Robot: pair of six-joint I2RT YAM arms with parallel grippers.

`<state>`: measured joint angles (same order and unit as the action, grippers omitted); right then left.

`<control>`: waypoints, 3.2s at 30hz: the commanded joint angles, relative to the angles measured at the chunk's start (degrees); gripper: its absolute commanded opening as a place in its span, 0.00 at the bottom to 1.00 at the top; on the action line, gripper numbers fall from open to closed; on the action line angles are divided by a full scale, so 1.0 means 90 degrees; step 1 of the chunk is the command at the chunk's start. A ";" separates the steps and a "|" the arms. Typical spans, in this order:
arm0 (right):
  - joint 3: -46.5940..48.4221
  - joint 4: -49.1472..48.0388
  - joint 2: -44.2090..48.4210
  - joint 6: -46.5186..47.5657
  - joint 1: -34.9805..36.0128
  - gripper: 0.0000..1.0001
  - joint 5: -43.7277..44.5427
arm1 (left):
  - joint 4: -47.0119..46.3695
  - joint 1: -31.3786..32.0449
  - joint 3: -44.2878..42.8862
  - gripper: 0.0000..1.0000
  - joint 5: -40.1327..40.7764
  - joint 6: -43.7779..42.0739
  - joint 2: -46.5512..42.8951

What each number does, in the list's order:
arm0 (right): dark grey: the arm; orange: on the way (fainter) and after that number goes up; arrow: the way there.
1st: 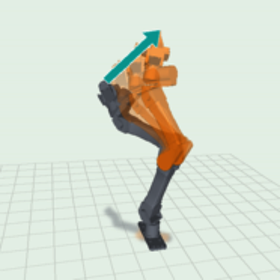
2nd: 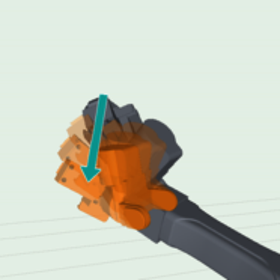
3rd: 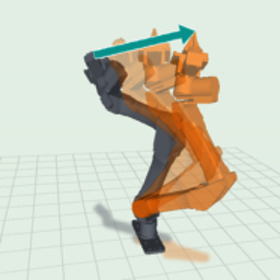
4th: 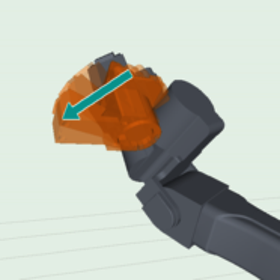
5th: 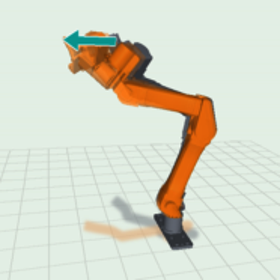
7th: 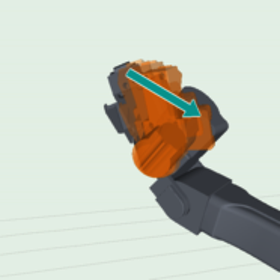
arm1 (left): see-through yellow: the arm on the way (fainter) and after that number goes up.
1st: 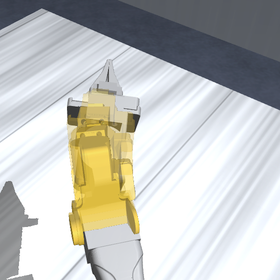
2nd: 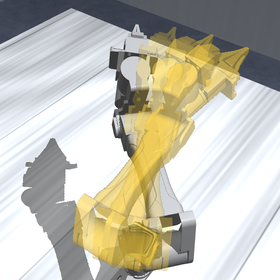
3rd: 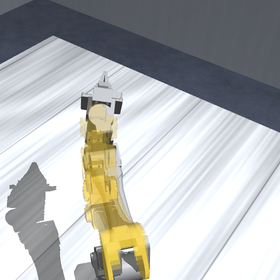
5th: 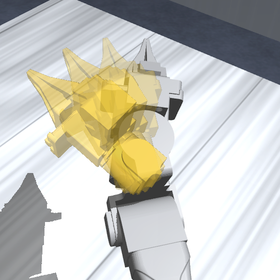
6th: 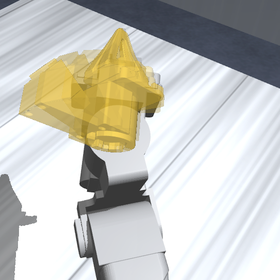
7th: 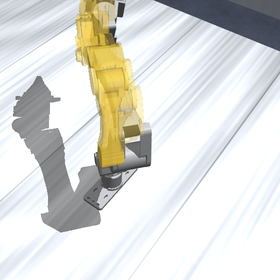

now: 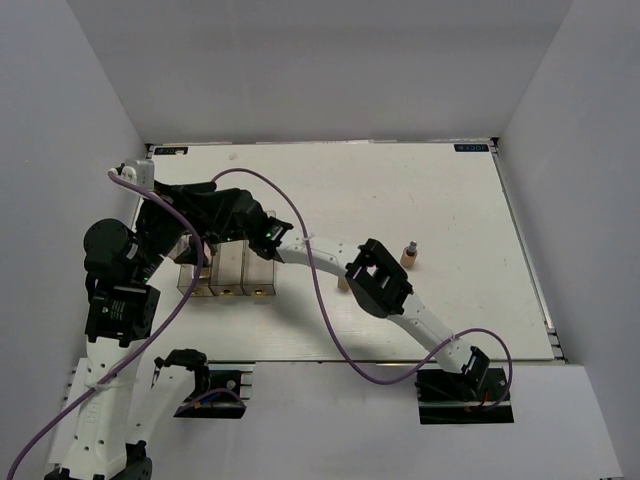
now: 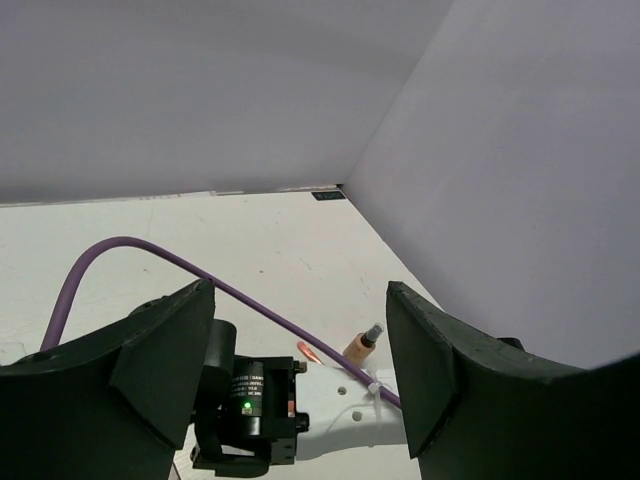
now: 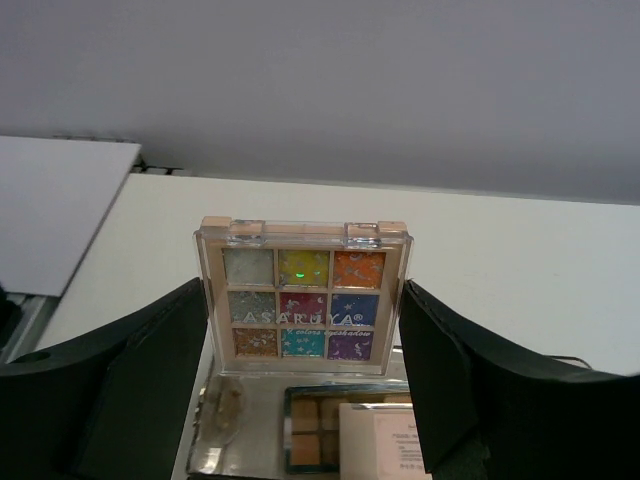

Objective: Organize the makeup

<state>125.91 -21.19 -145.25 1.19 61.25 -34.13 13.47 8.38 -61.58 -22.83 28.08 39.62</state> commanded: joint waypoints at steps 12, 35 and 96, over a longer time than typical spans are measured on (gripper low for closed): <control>0.0093 -0.0165 -0.0140 0.0990 0.0020 0.00 0.1087 | 0.0153 0.0026 -0.0120 0.80 0.0095 -0.0121 -0.0134; -0.0845 0.0099 0.0649 0.1313 -0.0058 0.83 0.0980 | 0.0328 0.0026 -0.0178 0.83 0.0241 -0.0034 -0.0027; -0.4985 0.5636 0.6070 0.1968 -0.6659 0.84 -0.0016 | 0.3961 0.4713 -0.3870 0.87 0.2438 -0.0073 0.8244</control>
<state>82.13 31.31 -93.91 19.81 2.55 -31.77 46.41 49.98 -93.89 -5.28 27.83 113.62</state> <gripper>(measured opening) 0.838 0.873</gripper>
